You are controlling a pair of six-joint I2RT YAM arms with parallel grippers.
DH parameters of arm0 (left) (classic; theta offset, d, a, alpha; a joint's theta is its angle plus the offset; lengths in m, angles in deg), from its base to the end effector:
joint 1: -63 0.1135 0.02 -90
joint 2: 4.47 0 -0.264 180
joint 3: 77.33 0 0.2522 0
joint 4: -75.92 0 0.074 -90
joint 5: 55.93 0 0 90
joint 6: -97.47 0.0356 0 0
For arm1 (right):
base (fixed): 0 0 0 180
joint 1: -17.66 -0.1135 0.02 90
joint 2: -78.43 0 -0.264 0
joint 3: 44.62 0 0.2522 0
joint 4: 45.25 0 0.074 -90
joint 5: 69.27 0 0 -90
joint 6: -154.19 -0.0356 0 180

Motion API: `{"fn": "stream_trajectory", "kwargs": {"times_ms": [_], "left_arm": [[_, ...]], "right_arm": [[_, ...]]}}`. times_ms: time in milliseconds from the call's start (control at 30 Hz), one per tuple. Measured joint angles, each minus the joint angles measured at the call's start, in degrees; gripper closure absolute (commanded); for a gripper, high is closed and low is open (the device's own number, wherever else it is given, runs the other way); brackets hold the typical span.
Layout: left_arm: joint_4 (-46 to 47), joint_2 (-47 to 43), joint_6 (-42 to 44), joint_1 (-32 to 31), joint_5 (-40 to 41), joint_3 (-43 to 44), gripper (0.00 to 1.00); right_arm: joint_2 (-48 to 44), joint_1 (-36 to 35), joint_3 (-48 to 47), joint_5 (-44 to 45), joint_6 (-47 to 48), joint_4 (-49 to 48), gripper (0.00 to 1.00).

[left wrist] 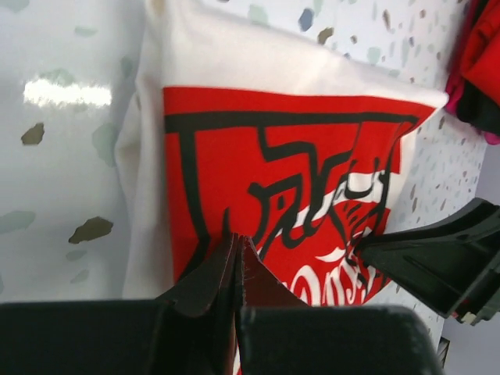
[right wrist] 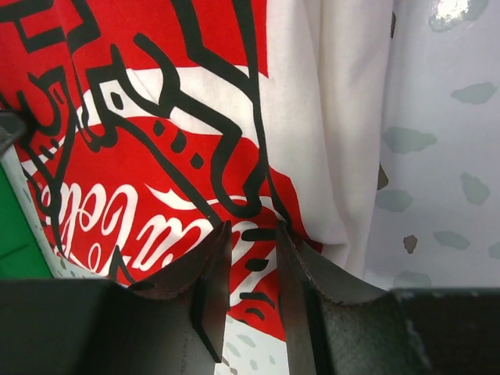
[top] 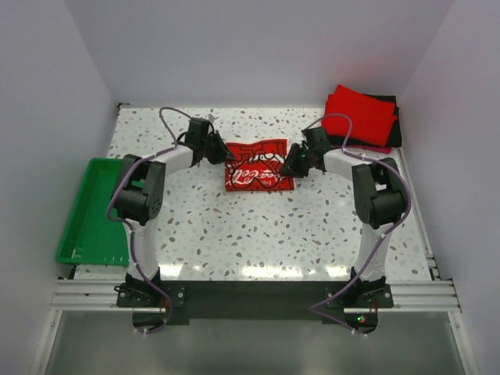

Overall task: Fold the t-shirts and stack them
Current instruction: Fold the tshirt

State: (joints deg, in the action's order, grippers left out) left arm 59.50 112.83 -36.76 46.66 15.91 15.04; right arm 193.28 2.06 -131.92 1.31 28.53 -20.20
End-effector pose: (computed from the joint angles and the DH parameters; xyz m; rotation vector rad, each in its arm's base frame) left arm 0.4294 -0.1375 0.1706 -0.4125 2.3850 -0.8835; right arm 0.4012 0.1243 0.1509 0.3031 2.5745 0.7782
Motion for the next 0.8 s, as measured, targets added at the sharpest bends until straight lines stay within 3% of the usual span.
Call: {"fn": "stream_trajectory", "kwargs": {"times_ms": [333,633,800], "left_arm": [[5.6,-0.8,-3.3,-1.0,0.8,-9.8,0.94],[7.1,-13.6,-6.4,-5.2,4.5,-25.4,0.92],[4.0,-19.9,-5.2,-5.5,6.0,-26.7,0.90]], "right_arm": [[-4.5,0.3,7.7,-0.2,-0.3,-5.2,0.66],[-13.1,-2.6,19.1,-0.2,0.1,-6.8,0.66],[-19.6,-6.5,25.6,-0.2,0.1,-5.6,0.65]]}}
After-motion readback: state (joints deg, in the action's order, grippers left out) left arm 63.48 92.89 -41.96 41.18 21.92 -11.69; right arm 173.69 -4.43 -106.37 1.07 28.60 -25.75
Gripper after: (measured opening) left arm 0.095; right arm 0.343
